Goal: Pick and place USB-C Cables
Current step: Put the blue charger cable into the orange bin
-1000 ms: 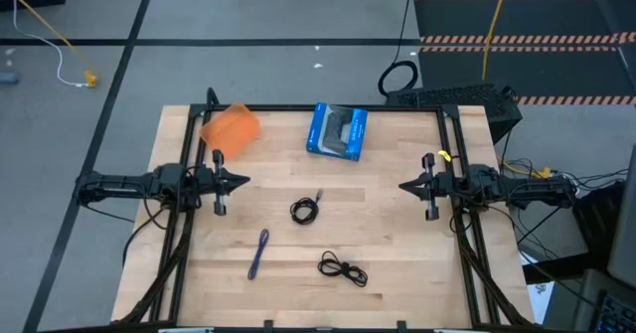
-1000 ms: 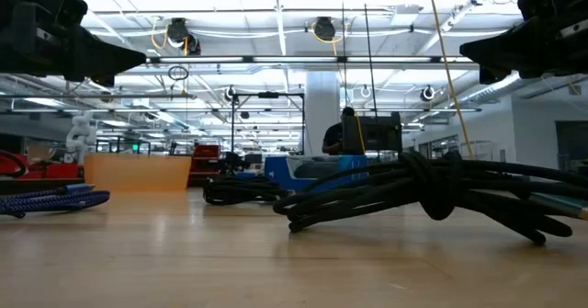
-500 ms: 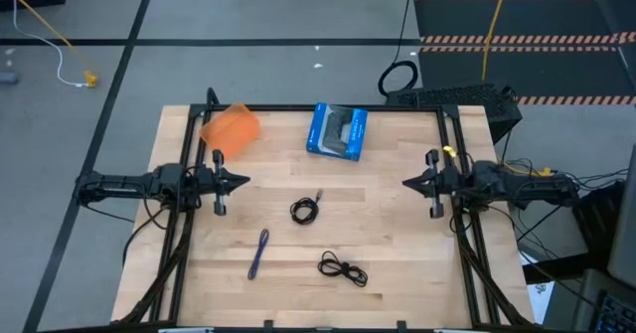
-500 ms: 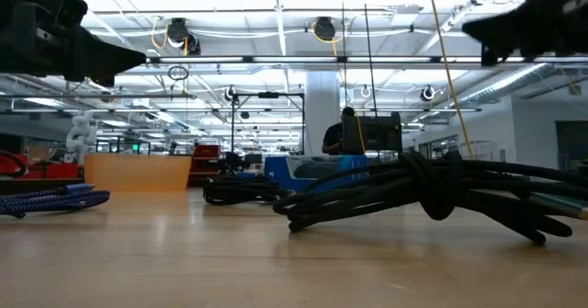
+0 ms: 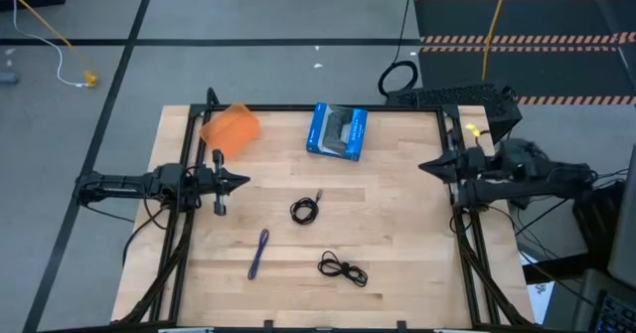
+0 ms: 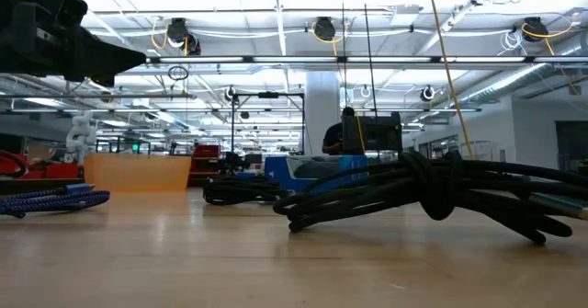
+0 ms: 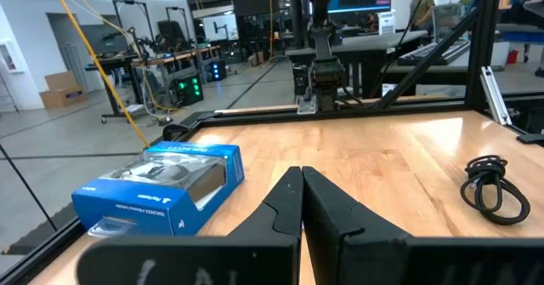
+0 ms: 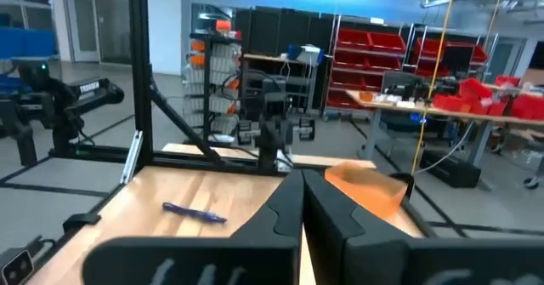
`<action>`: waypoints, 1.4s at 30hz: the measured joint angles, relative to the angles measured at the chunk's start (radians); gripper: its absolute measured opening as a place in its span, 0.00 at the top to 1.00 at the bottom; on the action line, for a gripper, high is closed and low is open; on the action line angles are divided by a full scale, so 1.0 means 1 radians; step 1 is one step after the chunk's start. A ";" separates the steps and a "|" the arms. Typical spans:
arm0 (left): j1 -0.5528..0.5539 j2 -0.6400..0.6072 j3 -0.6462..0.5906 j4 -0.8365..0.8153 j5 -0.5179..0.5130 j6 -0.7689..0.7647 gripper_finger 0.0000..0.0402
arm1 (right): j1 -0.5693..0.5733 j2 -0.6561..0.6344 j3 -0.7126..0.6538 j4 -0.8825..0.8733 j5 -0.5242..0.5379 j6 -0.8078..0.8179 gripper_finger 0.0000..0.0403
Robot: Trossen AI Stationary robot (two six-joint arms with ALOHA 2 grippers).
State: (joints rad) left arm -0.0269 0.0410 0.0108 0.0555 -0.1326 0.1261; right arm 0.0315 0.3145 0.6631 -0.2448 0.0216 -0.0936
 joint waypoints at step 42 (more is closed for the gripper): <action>0.000 0.000 0.000 0.000 0.000 0.000 0.99 | 0.000 0.488 0.811 -0.322 0.070 -0.048 1.00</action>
State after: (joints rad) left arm -0.0269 0.0410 0.0105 0.0557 -0.1329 0.1261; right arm 0.0317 0.8026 1.4742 -0.5664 0.0916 -0.1414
